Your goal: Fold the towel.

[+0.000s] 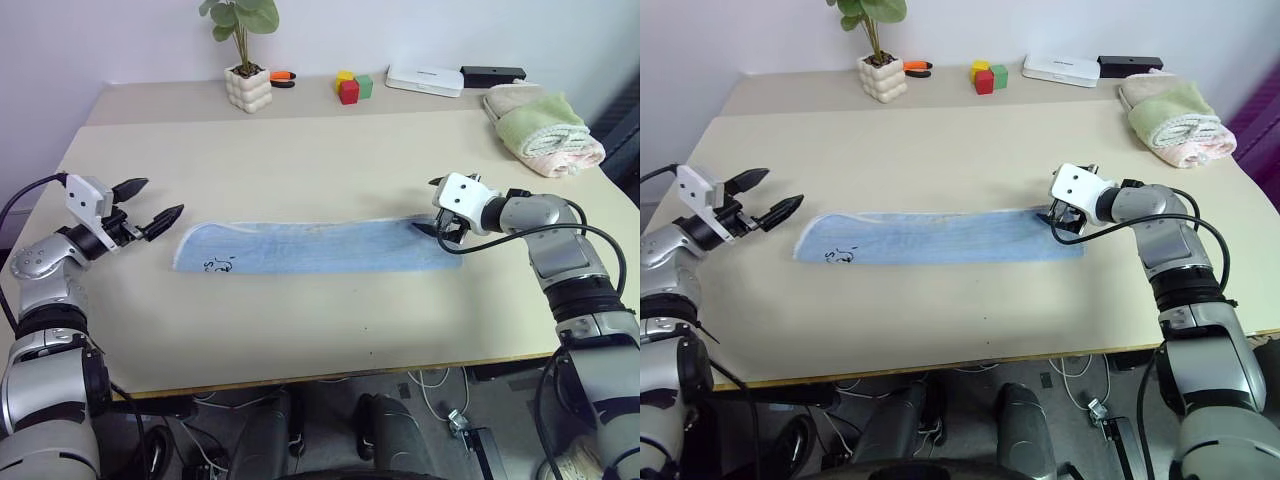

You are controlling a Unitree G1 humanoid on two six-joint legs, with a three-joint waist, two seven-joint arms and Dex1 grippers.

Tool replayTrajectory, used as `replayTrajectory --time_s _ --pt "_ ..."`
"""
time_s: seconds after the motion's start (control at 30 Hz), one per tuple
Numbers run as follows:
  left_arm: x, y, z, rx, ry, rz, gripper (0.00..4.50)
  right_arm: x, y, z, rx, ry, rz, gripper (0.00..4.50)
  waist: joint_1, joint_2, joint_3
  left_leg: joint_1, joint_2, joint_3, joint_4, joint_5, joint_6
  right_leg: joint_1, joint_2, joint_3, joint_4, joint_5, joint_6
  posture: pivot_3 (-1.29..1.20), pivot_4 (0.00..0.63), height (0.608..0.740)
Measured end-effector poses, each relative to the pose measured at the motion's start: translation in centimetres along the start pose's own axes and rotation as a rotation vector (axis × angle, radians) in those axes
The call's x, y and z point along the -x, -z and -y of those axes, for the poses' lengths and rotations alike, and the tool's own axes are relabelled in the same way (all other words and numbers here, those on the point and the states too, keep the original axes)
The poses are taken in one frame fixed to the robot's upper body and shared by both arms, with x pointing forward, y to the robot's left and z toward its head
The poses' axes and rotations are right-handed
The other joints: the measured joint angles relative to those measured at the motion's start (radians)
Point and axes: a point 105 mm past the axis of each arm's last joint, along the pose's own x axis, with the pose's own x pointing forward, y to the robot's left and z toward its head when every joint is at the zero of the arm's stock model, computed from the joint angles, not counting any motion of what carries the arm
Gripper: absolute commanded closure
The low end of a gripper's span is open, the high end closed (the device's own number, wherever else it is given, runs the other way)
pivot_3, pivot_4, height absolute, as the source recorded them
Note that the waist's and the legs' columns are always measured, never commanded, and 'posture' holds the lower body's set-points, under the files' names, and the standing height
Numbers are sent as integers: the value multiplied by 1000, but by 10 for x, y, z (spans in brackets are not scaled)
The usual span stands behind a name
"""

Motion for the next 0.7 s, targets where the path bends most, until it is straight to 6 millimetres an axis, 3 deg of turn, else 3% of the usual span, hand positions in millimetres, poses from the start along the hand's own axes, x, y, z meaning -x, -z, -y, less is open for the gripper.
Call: replayTrajectory --time_s 0.17,0.27,0.37,0.57,0.7 --pt "-6 -5 -1 68 -27 55 0 -10 -18 -6 -181 66 106 30 -4 0 0 0 1 0 0 0 0 0 1 0 1 0 0 0 150 740" --pt "-14 -14 3 88 -12 102 0 -15 -21 -13 -142 77 99 30 -2 0 0 0 0 0 0 0 0 1 1 0 0 0 0 0 150 740" --pt "-20 -24 5 90 -5 141 0 -20 -11 -20 -83 99 47 30 -2 0 0 0 0 0 0 0 0 1 1 0 0 0 0 0 150 740" --pt "-46 -49 31 131 60 246 0 -22 -10 -15 -71 175 42 30 -2 0 0 0 0 0 0 1 0 1 2 0 0 0 1 0 150 740" --pt "-66 -74 48 220 45 333 0 -26 -40 -10 -319 250 216 30 -6 0 0 1 1 -1 0 1 -1 2 3 0 1 1 2 0 150 740"
